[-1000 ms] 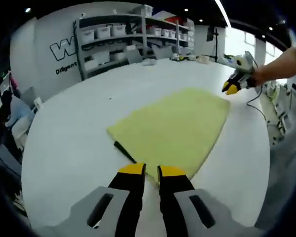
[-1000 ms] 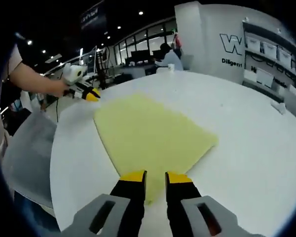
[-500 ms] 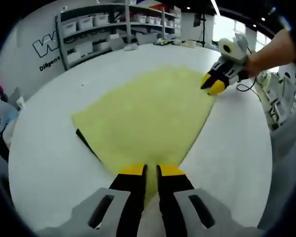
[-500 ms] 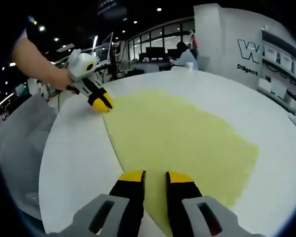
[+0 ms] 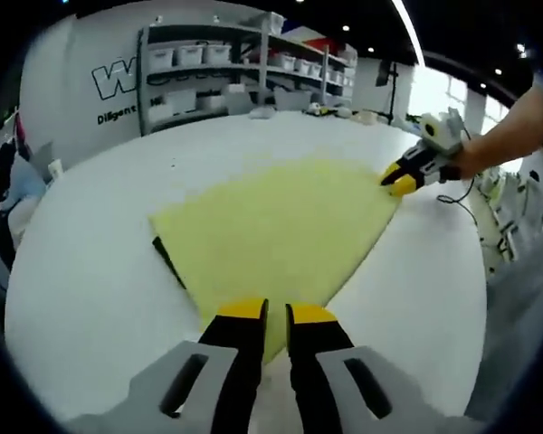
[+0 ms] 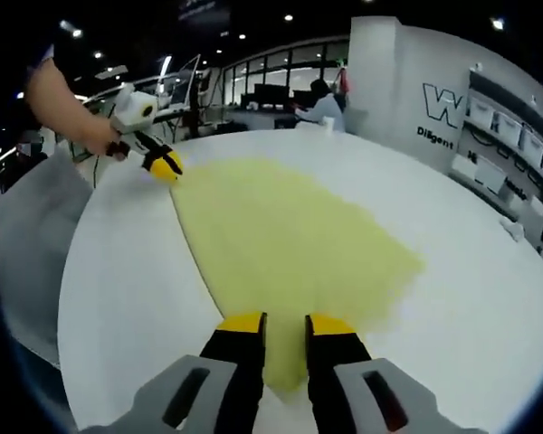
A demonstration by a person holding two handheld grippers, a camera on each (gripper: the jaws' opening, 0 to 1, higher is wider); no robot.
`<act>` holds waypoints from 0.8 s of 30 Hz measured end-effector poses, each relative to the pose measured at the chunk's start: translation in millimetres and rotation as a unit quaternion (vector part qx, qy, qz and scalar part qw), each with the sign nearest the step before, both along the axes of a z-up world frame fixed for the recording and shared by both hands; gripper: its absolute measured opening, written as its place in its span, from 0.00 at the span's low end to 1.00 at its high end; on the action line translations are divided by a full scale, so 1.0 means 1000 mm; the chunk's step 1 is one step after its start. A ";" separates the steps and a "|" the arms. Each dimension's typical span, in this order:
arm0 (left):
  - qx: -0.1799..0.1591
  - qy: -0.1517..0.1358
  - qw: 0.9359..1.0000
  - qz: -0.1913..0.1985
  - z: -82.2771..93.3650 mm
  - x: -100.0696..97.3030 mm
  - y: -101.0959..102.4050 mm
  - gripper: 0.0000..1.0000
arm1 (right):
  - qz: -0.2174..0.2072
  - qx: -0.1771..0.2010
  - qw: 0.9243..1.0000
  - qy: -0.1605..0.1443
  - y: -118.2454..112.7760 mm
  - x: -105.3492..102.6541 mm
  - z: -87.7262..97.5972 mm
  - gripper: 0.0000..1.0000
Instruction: Fold the garment on the visible template until the final outline fits inside the template.
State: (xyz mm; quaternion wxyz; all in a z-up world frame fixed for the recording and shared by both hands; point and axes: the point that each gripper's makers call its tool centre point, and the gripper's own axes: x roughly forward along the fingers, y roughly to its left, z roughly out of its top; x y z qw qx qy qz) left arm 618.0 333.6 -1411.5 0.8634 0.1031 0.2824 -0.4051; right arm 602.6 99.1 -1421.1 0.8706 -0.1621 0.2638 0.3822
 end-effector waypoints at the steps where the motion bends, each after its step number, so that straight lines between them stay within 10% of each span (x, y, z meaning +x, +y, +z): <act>1: 0.002 -0.001 1.000 -0.015 0.000 0.001 -0.010 0.15 | 0.003 0.010 1.000 -0.002 0.010 0.002 0.003 0.10; 6: 0.015 0.006 0.998 -0.068 -0.011 0.001 -0.060 0.21 | 0.033 0.022 0.999 -0.009 0.071 0.009 0.001 0.10; 13: 0.054 -0.003 0.996 -0.072 -0.031 -0.003 -0.073 0.19 | 0.047 0.022 0.999 -0.012 0.136 0.013 -0.011 0.11; 24: 0.042 -0.012 0.999 -0.025 -0.029 -0.003 -0.035 0.31 | 0.035 0.013 0.999 -0.022 0.112 0.004 -0.020 0.20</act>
